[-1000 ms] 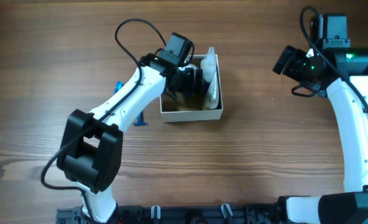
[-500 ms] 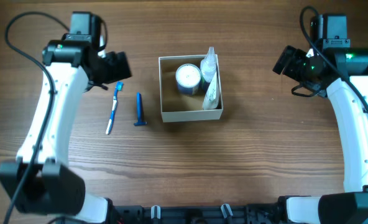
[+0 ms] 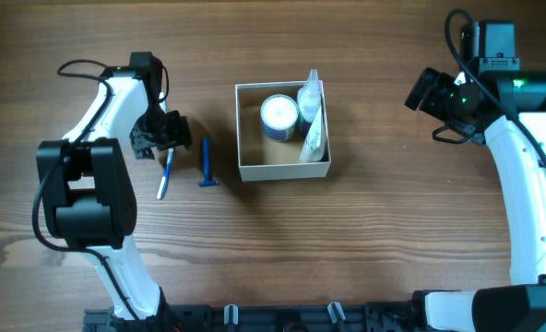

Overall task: Pack container
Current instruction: 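Grasp the blue toothbrush with the left gripper, then place the toothbrush into the box beside the tub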

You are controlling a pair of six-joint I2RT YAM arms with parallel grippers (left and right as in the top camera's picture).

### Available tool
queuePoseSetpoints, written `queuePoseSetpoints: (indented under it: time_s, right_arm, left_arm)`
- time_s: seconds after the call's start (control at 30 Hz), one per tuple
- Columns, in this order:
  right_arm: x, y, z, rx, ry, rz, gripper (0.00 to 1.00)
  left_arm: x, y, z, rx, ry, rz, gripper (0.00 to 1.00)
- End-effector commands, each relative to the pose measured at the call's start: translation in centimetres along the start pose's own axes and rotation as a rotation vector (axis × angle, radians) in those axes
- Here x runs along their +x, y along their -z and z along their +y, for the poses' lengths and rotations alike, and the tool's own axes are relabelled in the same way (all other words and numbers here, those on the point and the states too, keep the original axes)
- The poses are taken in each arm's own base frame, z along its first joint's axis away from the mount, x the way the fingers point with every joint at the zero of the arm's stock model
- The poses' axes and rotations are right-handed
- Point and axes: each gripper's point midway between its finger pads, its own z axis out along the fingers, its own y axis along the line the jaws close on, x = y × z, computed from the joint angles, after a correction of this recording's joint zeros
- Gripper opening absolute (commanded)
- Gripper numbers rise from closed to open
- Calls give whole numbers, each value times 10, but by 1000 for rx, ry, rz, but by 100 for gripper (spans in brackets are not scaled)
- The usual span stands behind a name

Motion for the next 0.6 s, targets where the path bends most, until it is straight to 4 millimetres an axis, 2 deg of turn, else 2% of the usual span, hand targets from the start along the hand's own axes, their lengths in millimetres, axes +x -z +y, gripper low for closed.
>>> queuePoseSetpoints:
  time_s: [0.0,0.1,0.17,0.3,0.43,0.5,0.57]
  right_arm:
    - [-1,-3,1,-1,-13,6,100]
    - [-1,-3,1,-1,-13,6,100]
    - [-1,-3,1,-1,-13,6,100]
    - [-1,-3,1,-1,-12,6,100]
    - [-1,-3,1,-1,-13,6,100]
    - [-1,-3,1,-1,-12,6,100]
    - [-1,-3,1,-1,-12,6,100]
  left_arm:
    - [7,-21,5,-13,-9,23,72]
    - [10,-26,11,-42,-9,24,62]
    - [10,-26,12,-45,-14,22,50]
    - [10,-28,12,-45,-14,23,42]
    - [14,-30,13,-47,-14,33,20]
    - [15,-30,13,-49,-14,38,14]
    - [15,-21,13,-48,-13,33,12]
